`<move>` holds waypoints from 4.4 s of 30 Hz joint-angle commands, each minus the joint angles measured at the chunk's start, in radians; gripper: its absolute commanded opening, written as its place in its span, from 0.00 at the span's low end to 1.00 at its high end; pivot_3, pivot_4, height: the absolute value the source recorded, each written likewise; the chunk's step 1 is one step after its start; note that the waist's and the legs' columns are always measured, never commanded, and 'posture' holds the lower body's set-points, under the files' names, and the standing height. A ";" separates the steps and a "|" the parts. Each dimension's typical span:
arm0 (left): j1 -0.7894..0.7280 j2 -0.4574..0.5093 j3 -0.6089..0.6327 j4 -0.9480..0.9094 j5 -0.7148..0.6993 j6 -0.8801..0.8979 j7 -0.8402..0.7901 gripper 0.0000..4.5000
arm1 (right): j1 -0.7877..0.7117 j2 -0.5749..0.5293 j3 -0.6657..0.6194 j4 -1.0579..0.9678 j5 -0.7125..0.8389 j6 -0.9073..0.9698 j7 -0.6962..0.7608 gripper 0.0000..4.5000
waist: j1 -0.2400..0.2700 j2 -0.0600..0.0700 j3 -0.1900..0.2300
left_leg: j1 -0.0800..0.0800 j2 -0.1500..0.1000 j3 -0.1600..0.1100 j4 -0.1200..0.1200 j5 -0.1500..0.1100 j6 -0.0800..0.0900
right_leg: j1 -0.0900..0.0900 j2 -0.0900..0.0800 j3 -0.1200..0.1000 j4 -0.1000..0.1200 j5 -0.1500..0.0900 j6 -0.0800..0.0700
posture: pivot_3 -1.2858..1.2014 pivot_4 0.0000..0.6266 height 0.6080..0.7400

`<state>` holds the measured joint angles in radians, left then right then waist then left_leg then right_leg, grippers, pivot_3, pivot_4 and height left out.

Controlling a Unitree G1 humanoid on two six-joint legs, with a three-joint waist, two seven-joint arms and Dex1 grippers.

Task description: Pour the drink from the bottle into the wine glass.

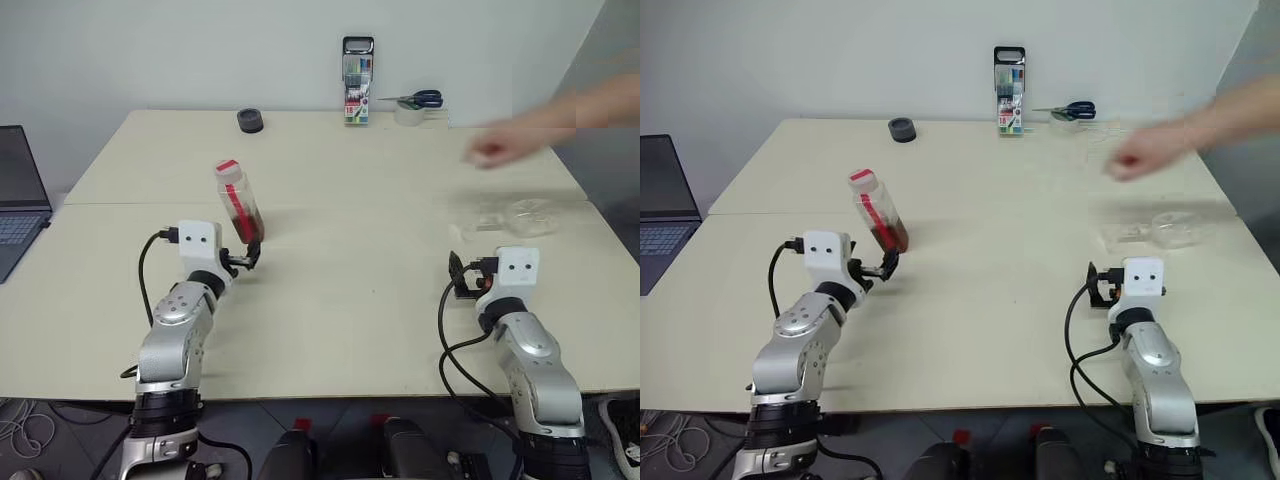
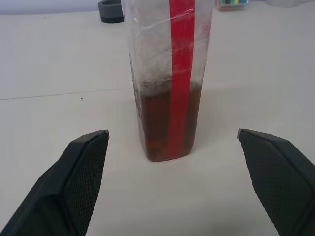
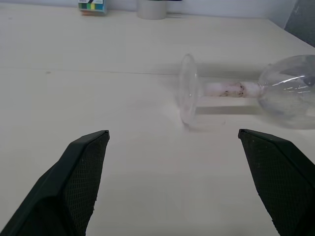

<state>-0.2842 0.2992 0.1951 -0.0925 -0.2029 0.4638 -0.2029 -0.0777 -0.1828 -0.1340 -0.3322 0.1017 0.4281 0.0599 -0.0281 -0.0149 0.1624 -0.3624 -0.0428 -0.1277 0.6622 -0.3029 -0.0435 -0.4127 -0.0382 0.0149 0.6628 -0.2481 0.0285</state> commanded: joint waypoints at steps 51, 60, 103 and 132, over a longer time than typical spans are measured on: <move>-0.121 -0.004 0.014 0.037 0.004 -0.042 0.055 0.99 | -0.339 -0.252 0.128 -0.138 0.482 0.212 0.588 1.00 | 0.003 -0.001 0.000 | -0.001 0.000 -0.001 0.001 0.000 0.000 | 0.001 -0.001 -0.001 -0.002 0.000 0.000 | 0.52 0.24 1.00; -0.194 0.004 0.018 0.133 0.015 -0.093 0.058 0.99 | -0.312 -0.229 0.153 -0.127 0.423 0.166 0.550 1.00 | 0.004 -0.001 0.000 | -0.001 0.000 -0.001 0.001 0.000 0.000 | 0.001 -0.001 -0.002 -0.002 0.000 0.000 | 0.52 0.24 1.00; -0.398 -0.001 0.017 0.458 0.020 -0.313 0.015 0.82 | -0.327 -0.187 0.118 -0.160 0.462 0.202 0.433 1.00 | 0.001 -0.001 0.000 | -0.002 -0.001 0.000 0.000 0.000 0.000 | -0.002 -0.001 -0.002 0.000 0.000 0.000 | 0.52 0.24 1.00; -0.358 0.025 0.023 0.432 0.020 -0.277 0.029 0.99 | -0.338 -0.169 0.127 -0.141 0.450 0.193 0.411 1.00 | 0.000 -0.001 0.000 | -0.002 -0.001 0.001 0.000 0.000 0.000 | -0.003 -0.001 -0.001 0.000 0.000 0.000 | 0.52 0.24 1.00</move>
<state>-0.6366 0.3099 0.2111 0.3525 -0.1852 0.1907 -0.1687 -0.4056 -0.3531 0.0022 -0.4546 0.5490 0.6415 0.4752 -0.0277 -0.0157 0.1625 -0.3640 -0.0433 -0.1268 0.6626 -0.3030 -0.0434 -0.4153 -0.0392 0.0135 0.6632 -0.2478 0.0284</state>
